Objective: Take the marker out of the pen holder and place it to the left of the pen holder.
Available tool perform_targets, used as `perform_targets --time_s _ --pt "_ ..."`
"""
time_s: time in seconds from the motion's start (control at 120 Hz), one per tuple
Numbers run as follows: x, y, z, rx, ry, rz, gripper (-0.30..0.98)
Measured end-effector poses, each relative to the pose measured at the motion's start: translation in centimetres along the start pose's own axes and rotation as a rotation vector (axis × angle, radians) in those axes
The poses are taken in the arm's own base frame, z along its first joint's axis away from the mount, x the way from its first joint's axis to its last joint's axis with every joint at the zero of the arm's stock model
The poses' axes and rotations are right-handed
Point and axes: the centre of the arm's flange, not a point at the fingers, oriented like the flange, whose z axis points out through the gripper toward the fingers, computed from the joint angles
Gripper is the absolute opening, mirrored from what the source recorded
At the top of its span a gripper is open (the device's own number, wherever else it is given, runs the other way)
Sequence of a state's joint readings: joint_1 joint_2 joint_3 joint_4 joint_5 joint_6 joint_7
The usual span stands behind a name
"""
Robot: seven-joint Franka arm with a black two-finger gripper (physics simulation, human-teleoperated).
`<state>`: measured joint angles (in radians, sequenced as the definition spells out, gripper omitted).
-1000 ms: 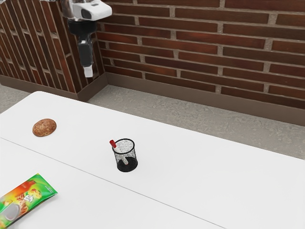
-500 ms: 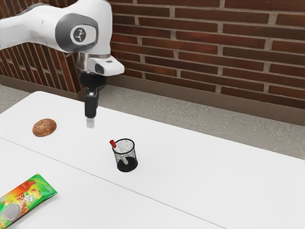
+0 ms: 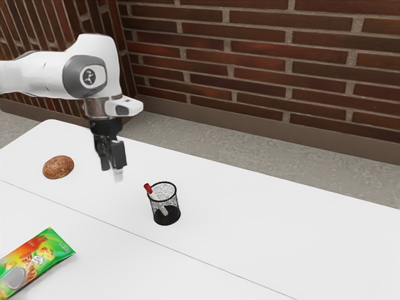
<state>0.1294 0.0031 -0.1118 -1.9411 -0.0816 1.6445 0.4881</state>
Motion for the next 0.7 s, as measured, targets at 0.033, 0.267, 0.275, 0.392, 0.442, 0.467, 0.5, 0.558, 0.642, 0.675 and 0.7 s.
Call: perform_targets --time_s 0.033,0.267,0.275,0.392,0.442,0.467,0.5,0.558,0.642,0.675,0.7 --pt "0.8 0.0 0.5 -0.009 -0.006 -0.015 0.69" --pt "7.0 0.8 3.9 -0.043 -0.038 -0.075 0.69" --pt "7.1 0.7 4.0 -0.043 -0.038 -0.079 0.69" --pt "8.2 -0.8 5.0 -0.049 -0.032 -0.135 0.69" --pt "8.7 -1.4 5.3 -0.049 -0.029 -0.156 0.69" --pt "8.8 -1.9 5.6 -0.049 -0.029 -0.169 0.69" --pt "9.0 -2.3 5.9 -0.049 -0.029 -0.184 0.69" --pt "9.4 -2.9 6.5 -0.049 -0.03 -0.203 0.69" --pt "9.9 -3.4 6.8 -0.047 -0.024 -0.224 0.69" --pt "10.2 -3.6 6.8 -0.047 -0.019 -0.231 0.69" --pt "10.4 -3.7 6.8 -0.048 -0.015 -0.236 0.69"
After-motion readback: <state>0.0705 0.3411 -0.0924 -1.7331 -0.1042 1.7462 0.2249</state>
